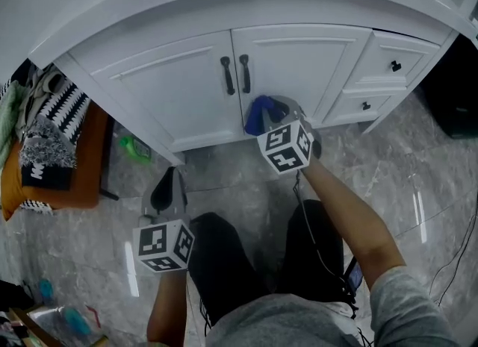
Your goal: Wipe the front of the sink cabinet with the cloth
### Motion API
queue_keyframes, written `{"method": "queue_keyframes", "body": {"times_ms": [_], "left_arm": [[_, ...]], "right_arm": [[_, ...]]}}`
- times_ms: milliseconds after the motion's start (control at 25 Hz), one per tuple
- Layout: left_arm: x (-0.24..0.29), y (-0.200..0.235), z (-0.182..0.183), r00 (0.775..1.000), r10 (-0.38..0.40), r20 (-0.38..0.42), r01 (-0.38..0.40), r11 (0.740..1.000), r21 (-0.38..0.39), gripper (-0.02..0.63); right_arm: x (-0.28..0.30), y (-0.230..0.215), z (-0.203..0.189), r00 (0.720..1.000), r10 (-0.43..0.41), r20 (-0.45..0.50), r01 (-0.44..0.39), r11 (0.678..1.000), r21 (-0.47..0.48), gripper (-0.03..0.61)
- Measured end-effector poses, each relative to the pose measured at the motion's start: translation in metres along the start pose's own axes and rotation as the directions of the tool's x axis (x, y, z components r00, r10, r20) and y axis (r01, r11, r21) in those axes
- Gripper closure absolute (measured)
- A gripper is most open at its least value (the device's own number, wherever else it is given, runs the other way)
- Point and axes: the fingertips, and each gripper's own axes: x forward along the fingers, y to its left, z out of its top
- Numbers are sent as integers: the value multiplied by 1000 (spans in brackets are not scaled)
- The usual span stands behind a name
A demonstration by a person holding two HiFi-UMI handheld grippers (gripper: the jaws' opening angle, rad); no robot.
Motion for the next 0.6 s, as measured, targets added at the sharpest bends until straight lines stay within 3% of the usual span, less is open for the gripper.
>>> {"method": "queue_keyframes", "body": {"times_ms": [200, 400, 600], "left_arm": [[2, 4, -10, 1000, 5, -25, -5, 1000, 3, 603], [2, 5, -6, 996, 8, -89, -7, 1000, 12, 603], [-15, -32, 75, 989, -112, -94, 108, 993, -44, 603]], "right_arm": [[-15, 17, -22, 992, 122, 20, -122, 992, -27, 546], [-44, -7, 23, 981, 163, 108, -163, 987, -6, 546], [-100, -46, 101, 966, 208, 157, -226, 968, 113, 546]]}}
